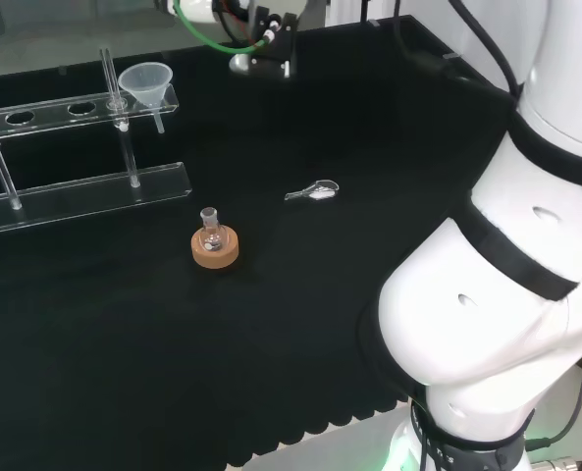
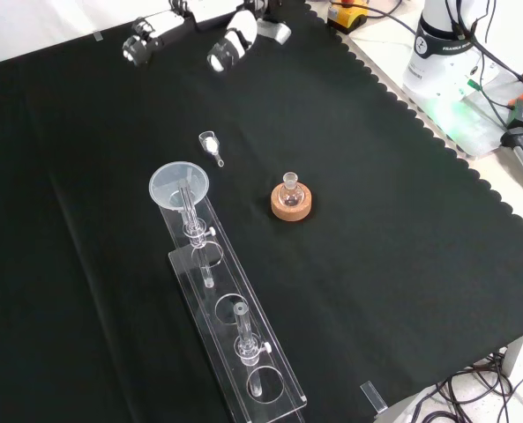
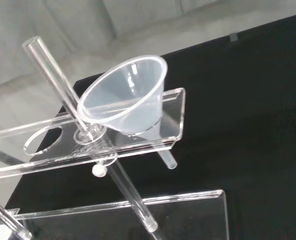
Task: Pick up the funnel from the transparent funnel stand.
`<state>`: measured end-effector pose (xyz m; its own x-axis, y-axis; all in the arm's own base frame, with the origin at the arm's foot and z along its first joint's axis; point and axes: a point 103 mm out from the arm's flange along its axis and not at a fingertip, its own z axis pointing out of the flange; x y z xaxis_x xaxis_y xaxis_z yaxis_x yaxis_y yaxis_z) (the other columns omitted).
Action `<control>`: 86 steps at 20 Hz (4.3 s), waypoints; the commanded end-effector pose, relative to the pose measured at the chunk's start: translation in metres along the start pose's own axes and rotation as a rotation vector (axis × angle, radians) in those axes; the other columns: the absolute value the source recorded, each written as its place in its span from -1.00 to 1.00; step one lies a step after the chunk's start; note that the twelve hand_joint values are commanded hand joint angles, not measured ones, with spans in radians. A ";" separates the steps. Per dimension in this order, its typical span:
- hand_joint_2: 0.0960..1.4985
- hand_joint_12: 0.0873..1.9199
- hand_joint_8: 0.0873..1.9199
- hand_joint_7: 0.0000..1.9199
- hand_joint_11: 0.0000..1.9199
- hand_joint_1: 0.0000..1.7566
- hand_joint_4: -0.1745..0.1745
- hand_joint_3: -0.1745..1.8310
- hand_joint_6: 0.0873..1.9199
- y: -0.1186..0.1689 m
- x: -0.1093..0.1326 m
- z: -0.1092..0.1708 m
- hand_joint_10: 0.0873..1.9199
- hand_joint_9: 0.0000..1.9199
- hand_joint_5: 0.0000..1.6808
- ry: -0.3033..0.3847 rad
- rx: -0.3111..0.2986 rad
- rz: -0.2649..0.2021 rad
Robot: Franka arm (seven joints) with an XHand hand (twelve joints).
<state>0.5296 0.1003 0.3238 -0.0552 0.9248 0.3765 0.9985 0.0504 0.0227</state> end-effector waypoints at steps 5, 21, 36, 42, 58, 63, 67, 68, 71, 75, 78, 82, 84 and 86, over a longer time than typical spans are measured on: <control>0.15 0.41 -0.64 -1.00 -1.00 -1.00 -0.20 -0.48 -1.00 0.054 0.026 0.052 -0.33 -1.00 -0.77 -0.059 0.130 -0.022; 0.14 0.42 -0.61 -1.00 -1.00 -1.00 -0.20 -0.48 -1.00 0.071 0.026 0.105 -0.32 -1.00 -0.76 -0.183 0.230 -0.061; 0.11 0.42 -0.61 -1.00 -1.00 -1.00 -0.20 -0.49 -1.00 0.059 0.014 0.130 -0.31 -1.00 -0.78 -0.185 0.285 0.004; 0.02 0.43 -0.63 -1.00 -1.00 -0.95 -0.20 -0.52 -1.00 0.055 0.032 0.143 -0.31 -1.00 -0.83 -0.275 0.305 -0.022; 0.05 0.13 -0.01 -0.47 0.16 -0.76 -0.84 -0.48 -0.80 0.059 0.011 0.136 -0.19 -0.01 -0.39 -0.200 0.139 -0.088; 0.09 0.04 0.62 0.05 0.83 -0.50 -1.00 -0.42 0.58 0.051 0.003 0.121 0.17 0.59 -0.31 -0.260 0.017 -0.153; 0.14 0.18 0.83 0.12 0.90 -0.48 -1.00 -0.40 0.83 0.044 0.025 0.109 0.37 0.63 -0.27 -0.323 -0.083 -0.177; 0.16 0.19 0.85 0.13 0.91 -0.47 -1.00 -0.39 0.86 0.043 0.022 0.106 0.39 0.64 -0.27 -0.315 -0.098 -0.160; 0.23 0.21 0.88 0.13 0.91 -0.47 -1.00 -0.37 0.92 0.041 0.002 0.091 0.41 0.65 -0.26 -0.311 -0.105 -0.155; 0.31 0.20 0.89 0.14 0.90 -0.48 -1.00 -0.36 0.99 0.039 -0.007 0.078 0.41 0.65 -0.25 -0.353 -0.134 -0.147; 0.34 0.20 0.90 0.14 0.90 -0.48 -1.00 -0.35 1.00 0.034 -0.005 0.066 0.41 0.65 -0.24 -0.384 -0.163 -0.164; 0.36 0.20 0.91 0.15 0.90 -0.49 -1.00 -0.36 1.00 0.023 0.000 0.044 0.40 0.65 -0.22 -0.458 -0.223 -0.192; 0.37 0.20 0.92 0.16 0.90 -0.50 -1.00 -0.36 1.00 0.014 -0.001 0.027 0.40 0.66 -0.21 -0.489 -0.263 -0.218; 0.38 0.21 0.93 0.17 0.91 -0.50 -1.00 -0.36 1.00 0.004 0.001 0.007 0.40 0.66 -0.20 -0.500 -0.290 -0.232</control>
<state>0.5576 0.1298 0.2707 -0.2072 0.9772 -0.0457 0.9513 0.2122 0.2237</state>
